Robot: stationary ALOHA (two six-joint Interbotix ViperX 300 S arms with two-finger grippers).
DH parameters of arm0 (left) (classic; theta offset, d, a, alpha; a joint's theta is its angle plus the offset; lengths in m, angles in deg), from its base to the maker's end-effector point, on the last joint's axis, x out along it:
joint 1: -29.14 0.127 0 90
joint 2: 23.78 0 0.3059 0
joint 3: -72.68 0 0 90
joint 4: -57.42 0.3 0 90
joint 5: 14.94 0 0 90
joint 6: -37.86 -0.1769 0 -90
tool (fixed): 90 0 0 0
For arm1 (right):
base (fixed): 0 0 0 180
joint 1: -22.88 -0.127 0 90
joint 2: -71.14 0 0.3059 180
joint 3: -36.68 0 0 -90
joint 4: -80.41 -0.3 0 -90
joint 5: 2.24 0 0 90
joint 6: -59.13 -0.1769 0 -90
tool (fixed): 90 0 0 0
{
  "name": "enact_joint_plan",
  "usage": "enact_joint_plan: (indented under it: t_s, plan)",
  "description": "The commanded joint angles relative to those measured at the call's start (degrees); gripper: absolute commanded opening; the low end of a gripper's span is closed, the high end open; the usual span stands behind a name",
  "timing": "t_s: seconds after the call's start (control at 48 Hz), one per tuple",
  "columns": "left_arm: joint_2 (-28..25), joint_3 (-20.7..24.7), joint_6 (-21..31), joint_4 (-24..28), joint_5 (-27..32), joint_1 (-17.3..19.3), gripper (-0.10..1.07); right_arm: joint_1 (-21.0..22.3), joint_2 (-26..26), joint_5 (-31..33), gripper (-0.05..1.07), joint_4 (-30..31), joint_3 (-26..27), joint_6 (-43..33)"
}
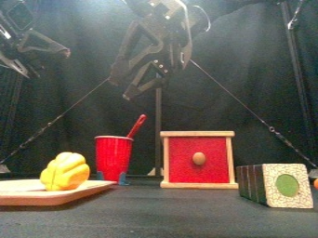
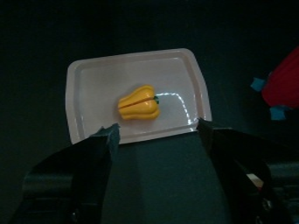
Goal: Grab squash
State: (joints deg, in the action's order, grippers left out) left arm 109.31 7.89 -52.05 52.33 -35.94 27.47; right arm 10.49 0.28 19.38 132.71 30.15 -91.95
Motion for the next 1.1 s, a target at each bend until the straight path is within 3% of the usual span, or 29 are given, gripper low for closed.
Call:
enact_joint_plan:
  t_s: [0.0, 0.354, 0.479, 0.75, 0.917, 1.083]
  plan:
    - [-0.18, 0.70, -0.09, 0.09, -0.53, 0.53, -0.02, -0.79, -3.69, 0.26, 1.00, -0.09, -0.09, -0.09]
    - [-0.18, 1.05, -0.09, 2.37, -0.62, 0.35, -0.02, -3.78, -13.97, 0.70, 1.00, 0.44, -10.02, -2.64]
    - [-0.18, 1.05, 0.00, 2.29, -1.32, 0.26, 0.04, -5.19, -18.19, 0.70, 1.00, 1.76, -14.85, -5.19]
    - [-0.26, 0.53, 0.18, 2.20, -1.93, -0.44, 0.39, -8.00, -26.98, 0.35, 1.00, 4.92, -24.79, -11.69]
    - [-1.32, 0.18, 0.18, 2.29, -1.93, -3.60, 0.67, -8.00, -30.15, 0.35, 1.00, 7.12, -29.27, -15.03]
    - [-6.59, 0.35, 0.09, 2.29, -1.41, -8.35, 0.90, -8.09, -31.82, 0.35, 1.00, 8.00, -31.46, -16.17]
